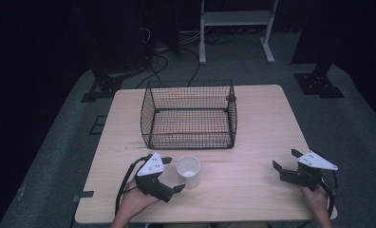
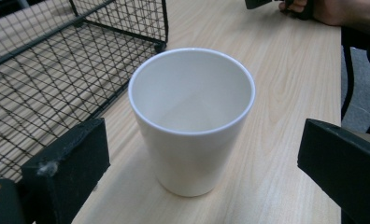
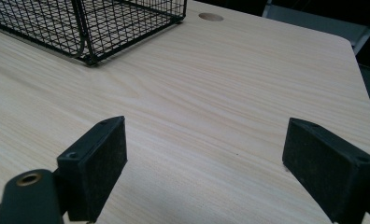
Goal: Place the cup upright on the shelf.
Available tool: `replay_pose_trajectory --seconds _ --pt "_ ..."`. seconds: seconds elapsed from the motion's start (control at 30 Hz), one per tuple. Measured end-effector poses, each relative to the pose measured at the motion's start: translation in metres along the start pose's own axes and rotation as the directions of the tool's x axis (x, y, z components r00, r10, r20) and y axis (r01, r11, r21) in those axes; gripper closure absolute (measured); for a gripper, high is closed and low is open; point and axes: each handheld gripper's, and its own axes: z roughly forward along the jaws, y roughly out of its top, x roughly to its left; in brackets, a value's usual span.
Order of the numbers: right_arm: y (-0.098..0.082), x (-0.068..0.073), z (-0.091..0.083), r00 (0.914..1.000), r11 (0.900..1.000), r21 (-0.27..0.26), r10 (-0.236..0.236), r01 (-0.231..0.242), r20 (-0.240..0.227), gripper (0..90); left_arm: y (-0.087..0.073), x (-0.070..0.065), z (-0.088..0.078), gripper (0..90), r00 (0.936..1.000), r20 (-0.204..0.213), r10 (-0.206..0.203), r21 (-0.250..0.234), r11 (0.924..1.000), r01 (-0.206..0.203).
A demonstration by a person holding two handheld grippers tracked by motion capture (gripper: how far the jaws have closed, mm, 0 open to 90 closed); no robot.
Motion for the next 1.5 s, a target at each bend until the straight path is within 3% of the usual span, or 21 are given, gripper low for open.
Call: replay_pose_trajectory --seconds 0.7,1.07,1.3,1.5 --pt "0.0 0.0 0.0 1.0 1.0 -0.003 0.0 0.0 -0.002 13.1 0.002 0.01 0.03 1.5 0.9995 0.026 -0.018 0.079 0.9967 0.016" --pt "0.0 0.0 0.0 1.0 1.0 -0.005 -0.002 0.002 -0.005 13.1 0.006 0.013 0.046 1.9 0.9993 0.032 -0.018 0.132 0.9912 0.013" --pt "0.0 0.0 0.0 1.0 1.0 -0.006 -0.002 0.002 -0.006 13.1 0.005 0.015 0.053 5.8 0.999 0.04 -0.022 0.151 0.9884 0.016" --pt "0.0 0.0 0.0 1.0 1.0 -0.006 -0.003 0.003 -0.007 13.1 0.006 0.016 0.053 15.5 0.998 0.061 -0.016 0.159 0.9873 0.006"
